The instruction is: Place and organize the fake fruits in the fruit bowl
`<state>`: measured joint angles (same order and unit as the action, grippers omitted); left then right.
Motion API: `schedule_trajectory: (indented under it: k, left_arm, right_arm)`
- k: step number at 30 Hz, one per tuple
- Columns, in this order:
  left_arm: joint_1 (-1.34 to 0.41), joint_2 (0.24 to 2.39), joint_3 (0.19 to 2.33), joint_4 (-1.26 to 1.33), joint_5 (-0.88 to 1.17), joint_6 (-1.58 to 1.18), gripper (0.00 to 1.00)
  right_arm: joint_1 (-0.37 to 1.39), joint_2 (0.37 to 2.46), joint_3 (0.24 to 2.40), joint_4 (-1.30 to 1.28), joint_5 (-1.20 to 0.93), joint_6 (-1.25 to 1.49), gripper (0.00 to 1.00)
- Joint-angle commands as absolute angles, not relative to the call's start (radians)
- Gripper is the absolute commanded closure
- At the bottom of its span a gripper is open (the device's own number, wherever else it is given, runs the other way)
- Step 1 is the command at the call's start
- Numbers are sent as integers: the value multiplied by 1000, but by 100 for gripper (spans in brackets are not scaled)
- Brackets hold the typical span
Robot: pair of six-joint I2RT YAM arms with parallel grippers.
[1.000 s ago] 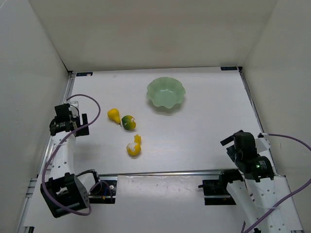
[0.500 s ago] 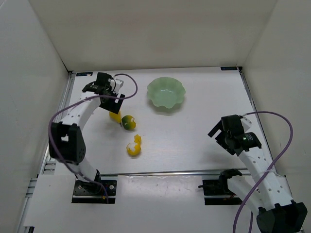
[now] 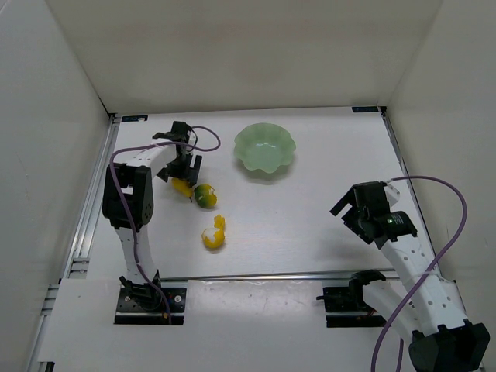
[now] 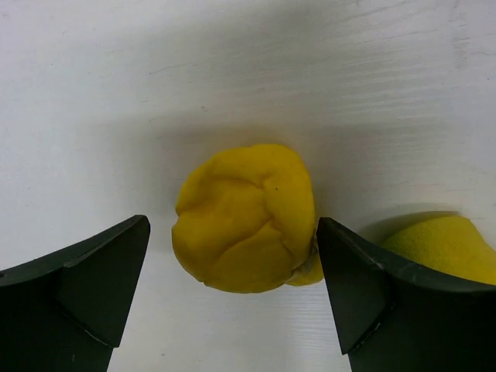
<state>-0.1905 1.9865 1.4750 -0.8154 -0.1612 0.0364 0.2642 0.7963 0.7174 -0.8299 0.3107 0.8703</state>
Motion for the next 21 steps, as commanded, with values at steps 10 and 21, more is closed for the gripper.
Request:
schedule_trajectory:
  k: [10,21]
  left_arm:
    - [-195,1936,1439,-811,-77,44,48]
    - [-302,1881,1790,-853,-158,107,56]
  right_arm:
    - [268,899,830,-807,325,847,1]
    - [268,917,809,-785,334,819,1]
